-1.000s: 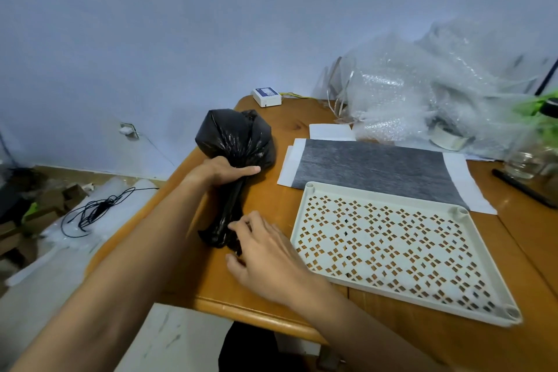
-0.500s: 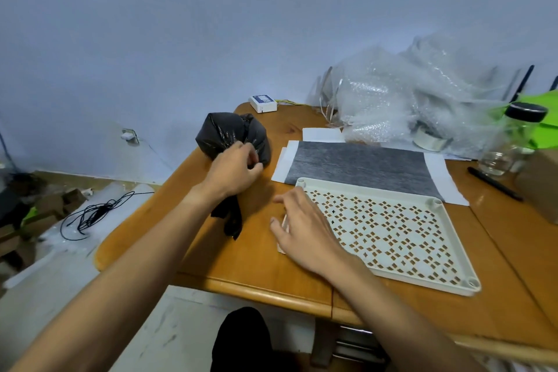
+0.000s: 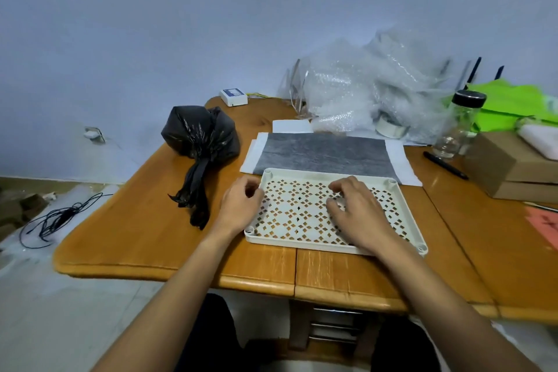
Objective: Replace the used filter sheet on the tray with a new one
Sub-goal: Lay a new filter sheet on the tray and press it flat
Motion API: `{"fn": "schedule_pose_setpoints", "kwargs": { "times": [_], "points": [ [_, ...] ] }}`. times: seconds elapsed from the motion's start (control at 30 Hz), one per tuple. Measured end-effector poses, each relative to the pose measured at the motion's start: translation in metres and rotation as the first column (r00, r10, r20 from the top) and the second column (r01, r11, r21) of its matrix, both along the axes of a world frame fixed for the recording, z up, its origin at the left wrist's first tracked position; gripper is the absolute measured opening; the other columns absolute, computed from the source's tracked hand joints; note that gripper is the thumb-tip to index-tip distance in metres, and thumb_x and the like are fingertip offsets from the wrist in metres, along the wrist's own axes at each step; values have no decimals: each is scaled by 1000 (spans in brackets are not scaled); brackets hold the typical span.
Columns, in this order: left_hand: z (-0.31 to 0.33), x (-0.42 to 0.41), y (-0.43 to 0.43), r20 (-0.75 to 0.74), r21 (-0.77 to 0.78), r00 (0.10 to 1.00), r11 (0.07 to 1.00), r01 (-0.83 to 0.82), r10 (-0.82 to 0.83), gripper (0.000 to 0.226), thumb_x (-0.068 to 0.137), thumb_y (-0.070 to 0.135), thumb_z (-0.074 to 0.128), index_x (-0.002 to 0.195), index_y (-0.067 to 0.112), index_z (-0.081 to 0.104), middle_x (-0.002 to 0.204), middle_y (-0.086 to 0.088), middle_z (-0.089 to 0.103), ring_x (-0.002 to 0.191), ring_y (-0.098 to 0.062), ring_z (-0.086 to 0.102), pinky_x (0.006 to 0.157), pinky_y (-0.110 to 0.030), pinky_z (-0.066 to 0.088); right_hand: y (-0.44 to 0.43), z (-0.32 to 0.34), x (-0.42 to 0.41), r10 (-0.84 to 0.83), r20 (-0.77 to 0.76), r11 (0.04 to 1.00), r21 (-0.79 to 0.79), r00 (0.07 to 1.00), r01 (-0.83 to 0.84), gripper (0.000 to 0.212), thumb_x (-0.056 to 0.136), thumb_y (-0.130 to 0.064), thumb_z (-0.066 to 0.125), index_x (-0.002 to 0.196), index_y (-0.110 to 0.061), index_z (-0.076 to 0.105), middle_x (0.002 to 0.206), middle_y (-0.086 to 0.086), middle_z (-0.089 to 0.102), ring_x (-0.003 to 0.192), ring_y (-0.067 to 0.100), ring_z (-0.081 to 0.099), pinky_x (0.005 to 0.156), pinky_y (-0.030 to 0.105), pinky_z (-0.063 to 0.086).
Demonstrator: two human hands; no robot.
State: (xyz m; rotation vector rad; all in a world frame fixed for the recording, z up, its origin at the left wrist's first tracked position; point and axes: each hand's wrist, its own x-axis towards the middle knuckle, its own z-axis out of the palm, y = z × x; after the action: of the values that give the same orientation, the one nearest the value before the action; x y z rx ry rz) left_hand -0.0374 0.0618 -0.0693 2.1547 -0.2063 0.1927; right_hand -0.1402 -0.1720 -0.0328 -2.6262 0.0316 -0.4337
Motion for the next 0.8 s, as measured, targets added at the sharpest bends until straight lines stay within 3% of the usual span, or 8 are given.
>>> {"fn": "schedule_pose_setpoints", "kwargs": {
  "times": [0.13,0.23,0.4,0.67,0.73,0.8],
  "points": [
    [0,1,2,-21,-28,1000,1000,12,-12,21,97,18,60,116,24,68,119,9,66,114,-9,60,100,-34,49,-39,-2,-13,-103,-28,995,-11,994,102,42,98,-45,51,132,-20,57,131,-2,58,123,17,50,106,38,38],
    [0,2,2,-27,-33,1000,999,14,-15,22,98,17,60,117,24,67,121,9,65,113,-8,58,96,-28,47,-57,-4,-20,-192,-15,980,-55,981,191,52,95,-55,51,137,-24,54,142,-2,55,135,19,43,116,40,25],
    [1,1,0,-31,-40,999,998,42,-43,29,100,13,58,126,22,66,124,9,65,115,-7,56,94,-26,44,-65,-13,-20,-219,-164,973,39,962,229,81,94,-63,48,159,-23,23,167,-5,16,154,17,15,123,41,13],
    [3,-10,4,-19,-33,999,998,47,-48,33,100,10,57,128,20,68,127,7,67,114,-6,56,94,-26,41,-60,-18,-29,-247,-254,959,72,935,273,90,94,-63,48,162,-21,5,169,-7,1,155,16,5,122,40,14],
    [4,-18,7,-25,-11,999,999,40,-41,33,100,12,57,129,24,67,127,8,67,107,-3,58,88,-24,44,-59,-19,-34,-256,-265,958,60,930,281,89,94,-63,48,161,-22,6,169,-8,1,155,14,5,122,39,13],
    [3,-27,10,-30,10,999,1000,26,-25,32,101,16,58,129,28,66,123,11,68,83,3,63,71,-13,48,-59,-22,-39,-259,-266,958,48,928,281,88,94,-63,47,161,-24,6,169,-10,1,154,11,3,121,36,12]
  ]
}}
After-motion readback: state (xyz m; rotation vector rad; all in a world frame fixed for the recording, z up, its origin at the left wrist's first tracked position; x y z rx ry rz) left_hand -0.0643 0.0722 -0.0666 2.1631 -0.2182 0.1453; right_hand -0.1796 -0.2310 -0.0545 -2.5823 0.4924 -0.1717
